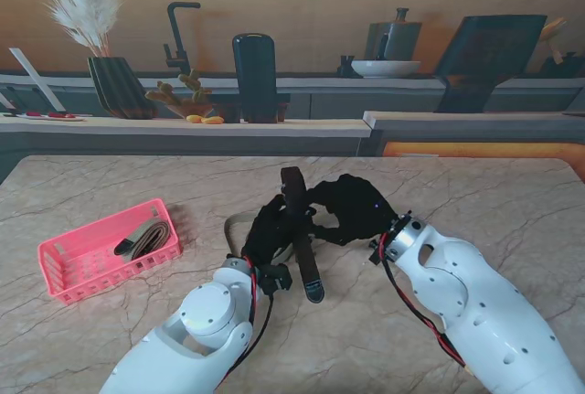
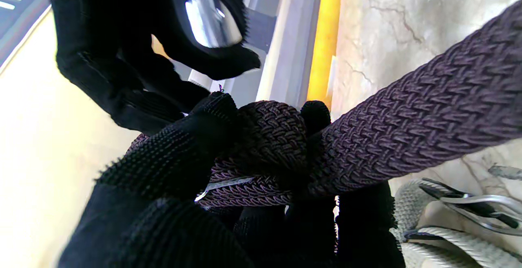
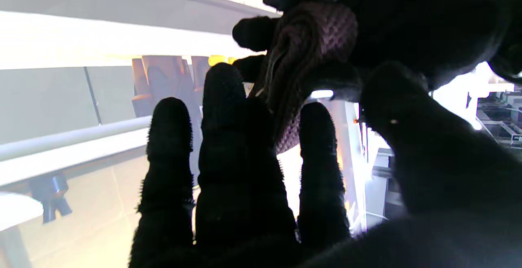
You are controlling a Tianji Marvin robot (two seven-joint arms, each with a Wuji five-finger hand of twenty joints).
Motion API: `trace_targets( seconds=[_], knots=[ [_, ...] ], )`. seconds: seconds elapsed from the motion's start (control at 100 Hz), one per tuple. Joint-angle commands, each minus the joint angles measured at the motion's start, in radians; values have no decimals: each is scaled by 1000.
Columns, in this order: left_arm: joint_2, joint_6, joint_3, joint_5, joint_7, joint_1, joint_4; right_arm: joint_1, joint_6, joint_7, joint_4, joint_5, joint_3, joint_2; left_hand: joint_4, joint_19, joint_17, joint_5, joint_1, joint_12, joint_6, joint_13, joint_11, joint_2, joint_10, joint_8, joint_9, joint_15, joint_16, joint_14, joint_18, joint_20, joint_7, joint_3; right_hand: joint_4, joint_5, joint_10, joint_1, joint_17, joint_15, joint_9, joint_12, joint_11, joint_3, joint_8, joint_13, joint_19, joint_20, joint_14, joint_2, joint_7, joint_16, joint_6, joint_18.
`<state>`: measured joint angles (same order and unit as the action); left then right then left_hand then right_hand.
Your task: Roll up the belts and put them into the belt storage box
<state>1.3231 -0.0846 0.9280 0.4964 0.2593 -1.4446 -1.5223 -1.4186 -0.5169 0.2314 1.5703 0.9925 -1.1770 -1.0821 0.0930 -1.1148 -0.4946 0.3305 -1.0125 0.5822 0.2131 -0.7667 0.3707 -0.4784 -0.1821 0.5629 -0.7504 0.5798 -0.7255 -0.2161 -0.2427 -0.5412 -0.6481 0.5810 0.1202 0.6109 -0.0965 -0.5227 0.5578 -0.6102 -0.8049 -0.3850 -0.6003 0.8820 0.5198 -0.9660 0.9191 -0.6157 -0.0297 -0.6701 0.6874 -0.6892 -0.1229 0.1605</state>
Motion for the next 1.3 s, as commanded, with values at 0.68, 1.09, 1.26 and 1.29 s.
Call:
trace_targets(
  seconds=[0.68,1.09,1.26,1.29],
  knots=[
    [-41,-94,-76,-402,-65,60,87,-20,93,-311,99,-237,-110,18,-10,-34,-11,112,-217,39,-215,-59,84,153,68,121,-111,95,-76,13,7,-66,-196,84,-26,-270,-77,37,-82,204,356,37,135,-73,3,198,-99,-25,-8,54,-216,131,168,-20],
    [-45,-119,-86,-455,-52,63,92,52,162,-439,5,-435,-16,22,-9,-27,-14,116,-219,36,-219,-61,90,153,68,137,-110,93,-78,15,7,-72,-205,86,-19,-72,-66,-53,-19,95,163,-1,39,-50,78,83,-72,-34,4,79,-169,82,101,-35],
    [-43,-121,-84,-456,-44,62,91,87,160,-471,-36,-527,31,20,-8,-24,-17,116,-218,34,-216,-61,91,151,69,139,-110,90,-77,15,7,-72,-203,85,71,44,10,-255,43,10,-97,-13,23,-104,-115,-74,-16,-29,14,101,210,17,-92,-39],
    [-43,-121,-83,-457,-43,62,90,91,157,-473,-41,-541,35,19,-7,-23,-16,114,-217,33,-216,-60,90,151,68,139,-109,89,-77,16,8,-72,-202,85,77,97,17,-275,60,-28,-167,-25,27,-69,-127,-116,-1,-32,12,97,249,-4,-117,-40]
  ],
)
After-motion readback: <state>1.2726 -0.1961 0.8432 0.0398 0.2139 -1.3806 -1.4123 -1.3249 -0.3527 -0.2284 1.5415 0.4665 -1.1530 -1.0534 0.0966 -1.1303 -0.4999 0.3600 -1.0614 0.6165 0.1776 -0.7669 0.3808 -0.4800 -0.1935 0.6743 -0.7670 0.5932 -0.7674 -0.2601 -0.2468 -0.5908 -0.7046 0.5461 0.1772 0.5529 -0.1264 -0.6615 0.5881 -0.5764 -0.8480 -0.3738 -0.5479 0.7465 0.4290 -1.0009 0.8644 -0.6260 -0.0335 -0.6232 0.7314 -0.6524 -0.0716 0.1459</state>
